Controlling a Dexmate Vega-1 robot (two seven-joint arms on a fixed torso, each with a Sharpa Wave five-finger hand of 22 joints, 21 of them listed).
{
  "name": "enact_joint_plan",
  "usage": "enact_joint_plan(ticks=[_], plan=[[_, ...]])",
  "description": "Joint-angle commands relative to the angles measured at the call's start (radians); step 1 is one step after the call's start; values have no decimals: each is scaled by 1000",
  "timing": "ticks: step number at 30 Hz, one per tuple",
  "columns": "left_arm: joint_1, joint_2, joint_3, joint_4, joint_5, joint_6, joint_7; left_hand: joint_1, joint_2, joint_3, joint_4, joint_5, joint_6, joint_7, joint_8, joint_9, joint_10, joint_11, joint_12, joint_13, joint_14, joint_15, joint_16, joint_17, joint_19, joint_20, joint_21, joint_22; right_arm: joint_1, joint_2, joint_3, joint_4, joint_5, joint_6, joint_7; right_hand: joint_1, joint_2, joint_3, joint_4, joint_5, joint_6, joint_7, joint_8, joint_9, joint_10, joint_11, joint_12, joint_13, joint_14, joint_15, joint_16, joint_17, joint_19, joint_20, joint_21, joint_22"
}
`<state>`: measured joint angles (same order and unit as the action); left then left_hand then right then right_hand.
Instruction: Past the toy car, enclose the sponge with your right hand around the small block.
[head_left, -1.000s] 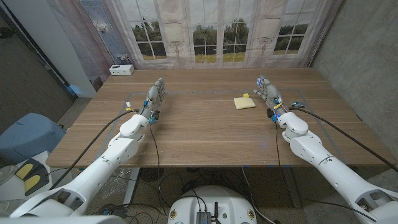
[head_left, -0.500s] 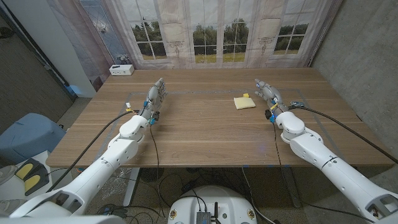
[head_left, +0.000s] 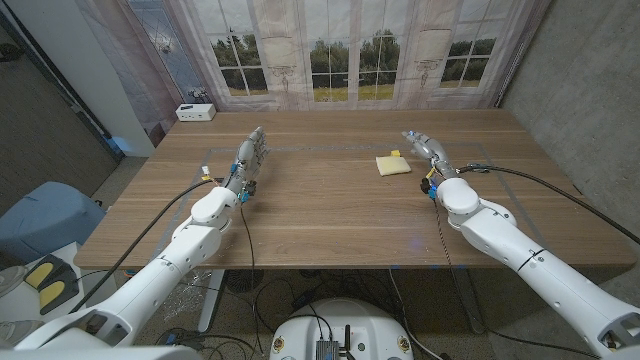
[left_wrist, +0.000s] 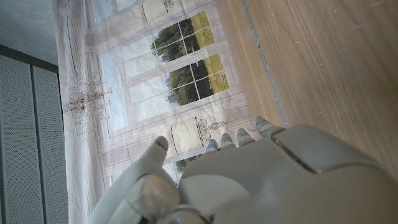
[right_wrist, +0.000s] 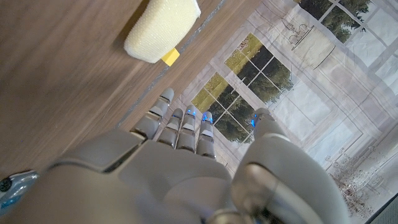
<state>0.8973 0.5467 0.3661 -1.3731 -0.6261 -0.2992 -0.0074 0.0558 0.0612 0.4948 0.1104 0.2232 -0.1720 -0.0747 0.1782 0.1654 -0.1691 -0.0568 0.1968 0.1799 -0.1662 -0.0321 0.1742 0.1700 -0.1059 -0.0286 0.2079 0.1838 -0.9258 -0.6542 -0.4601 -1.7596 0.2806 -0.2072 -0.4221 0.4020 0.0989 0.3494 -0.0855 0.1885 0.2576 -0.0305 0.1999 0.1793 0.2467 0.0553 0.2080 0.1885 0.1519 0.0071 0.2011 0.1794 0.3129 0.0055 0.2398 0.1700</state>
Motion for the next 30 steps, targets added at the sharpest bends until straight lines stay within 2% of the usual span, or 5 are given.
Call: enact_joint_plan(ticks=[1,3,14,27,30], plan=[[17,20,-6,-24,9,2,8,1,7,-3,-4,4,-34,-2,4,6,-69,-2,4,3,-89,-20,5,2,-8,6,4,2,32,-11,-64,-87,-124,-187,-56,21,1,4,-7,-1,10,0,2,3,13,-9,5,3,14,-2,6,4,9,-4,-7,5],[19,23,-8,-26,10,1,9,1,7,-4,-4,4,-33,-2,4,6,-68,-1,4,3,-89,-19,5,2,-8,8,4,2,40,-9,-77,-95,-143,-214,-60,23,2,4,-10,-2,13,-2,3,4,15,-5,5,3,15,-3,6,4,10,-3,-8,5],[26,30,-14,-25,6,-6,1,1,6,-6,-5,5,-31,-3,4,6,-68,1,4,3,-87,-16,5,3,-7,10,4,2,96,12,-156,-118,-254,-376,-71,35,7,6,-19,-5,20,-9,2,4,17,-20,3,4,19,-10,5,4,12,-4,-11,5],[37,35,-23,-26,4,-19,1,1,6,-9,-6,5,-30,-3,4,6,-67,2,4,3,-86,-15,5,3,-7,12,3,2,187,56,-274,-94,-393,-573,-64,49,1,0,-34,-8,27,-14,0,4,23,-32,0,4,21,-7,2,3,20,17,-16,5],[39,35,-25,-26,1,-20,1,1,6,-9,-7,5,-30,-4,3,6,-67,2,4,3,-86,-15,5,3,-6,12,3,2,208,67,-298,-83,-420,-613,-59,57,-2,0,-41,-9,29,-16,-1,4,23,-43,-2,4,17,-10,-1,3,19,20,-19,5]])
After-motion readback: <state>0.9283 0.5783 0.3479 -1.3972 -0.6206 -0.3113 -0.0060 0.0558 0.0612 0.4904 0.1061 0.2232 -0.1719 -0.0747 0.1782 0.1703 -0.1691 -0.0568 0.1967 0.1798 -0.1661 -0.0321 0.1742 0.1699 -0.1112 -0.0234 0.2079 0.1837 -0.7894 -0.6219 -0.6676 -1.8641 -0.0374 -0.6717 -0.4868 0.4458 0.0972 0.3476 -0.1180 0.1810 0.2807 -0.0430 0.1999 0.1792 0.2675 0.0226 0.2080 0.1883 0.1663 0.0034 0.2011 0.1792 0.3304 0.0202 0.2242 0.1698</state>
